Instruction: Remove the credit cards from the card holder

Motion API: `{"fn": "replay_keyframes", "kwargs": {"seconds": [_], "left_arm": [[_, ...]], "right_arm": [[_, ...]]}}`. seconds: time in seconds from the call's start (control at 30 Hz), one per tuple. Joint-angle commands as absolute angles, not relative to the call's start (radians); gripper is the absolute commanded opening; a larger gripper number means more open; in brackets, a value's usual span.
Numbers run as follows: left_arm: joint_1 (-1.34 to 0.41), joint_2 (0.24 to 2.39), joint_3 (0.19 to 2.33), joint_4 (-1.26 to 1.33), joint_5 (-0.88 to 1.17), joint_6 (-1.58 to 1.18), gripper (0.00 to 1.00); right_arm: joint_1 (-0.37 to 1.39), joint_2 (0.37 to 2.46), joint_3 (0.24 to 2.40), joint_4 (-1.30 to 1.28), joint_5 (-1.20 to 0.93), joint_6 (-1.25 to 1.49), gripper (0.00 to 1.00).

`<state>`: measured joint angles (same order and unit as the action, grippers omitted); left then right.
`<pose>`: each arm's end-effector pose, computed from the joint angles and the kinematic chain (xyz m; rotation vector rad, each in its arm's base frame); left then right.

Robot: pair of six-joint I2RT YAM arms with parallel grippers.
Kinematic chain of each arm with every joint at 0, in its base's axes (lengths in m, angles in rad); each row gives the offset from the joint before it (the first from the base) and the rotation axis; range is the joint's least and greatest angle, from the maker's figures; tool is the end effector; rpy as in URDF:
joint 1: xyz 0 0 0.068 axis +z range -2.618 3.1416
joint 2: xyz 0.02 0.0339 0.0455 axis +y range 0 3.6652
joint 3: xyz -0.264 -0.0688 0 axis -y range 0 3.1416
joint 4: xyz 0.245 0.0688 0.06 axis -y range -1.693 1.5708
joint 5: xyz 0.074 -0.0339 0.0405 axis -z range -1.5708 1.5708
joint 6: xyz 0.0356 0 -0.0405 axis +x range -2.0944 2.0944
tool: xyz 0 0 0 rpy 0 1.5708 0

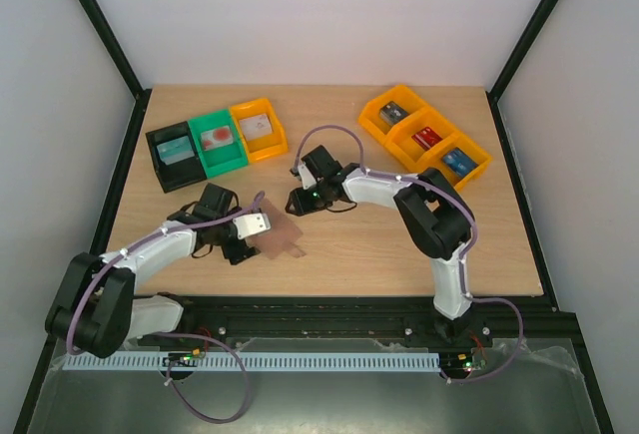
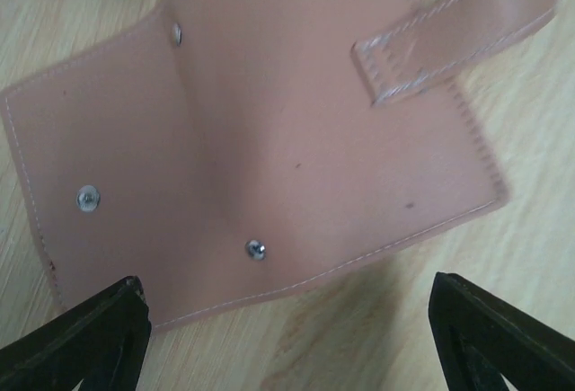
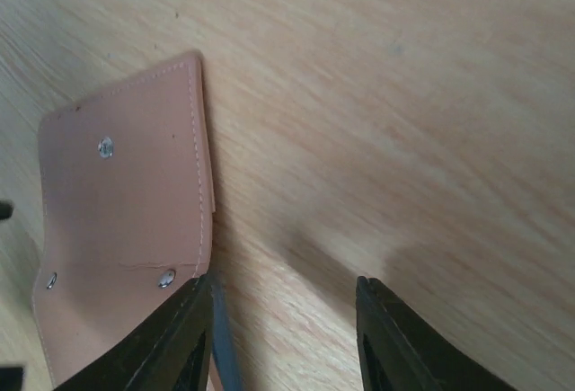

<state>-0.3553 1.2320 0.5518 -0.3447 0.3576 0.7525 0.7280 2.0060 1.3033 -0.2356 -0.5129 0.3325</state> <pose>0.1984 -0.0869 0.1633 1.4358 2.0788 -0.3077 0.3013 0.2919 0.1556 -0.7463 2.5630 1.0418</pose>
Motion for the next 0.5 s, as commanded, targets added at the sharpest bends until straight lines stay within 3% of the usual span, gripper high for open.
{"fn": "replay_keyframes", "kwargs": {"seconds": [0.0, 0.47], "left_arm": [[-0.363, 1.258, 0.493, -0.15, 0.237, 0.914, 0.87], [-0.381, 1.311, 0.42, -0.041, 0.217, 0.975, 0.77]], "right_arm": [[0.733, 2.024, 1.307, -0.244, -0.614, 0.354, 0.43], [0.767, 2.109, 1.302, -0.23, -0.793, 0.372, 0.46]]}}
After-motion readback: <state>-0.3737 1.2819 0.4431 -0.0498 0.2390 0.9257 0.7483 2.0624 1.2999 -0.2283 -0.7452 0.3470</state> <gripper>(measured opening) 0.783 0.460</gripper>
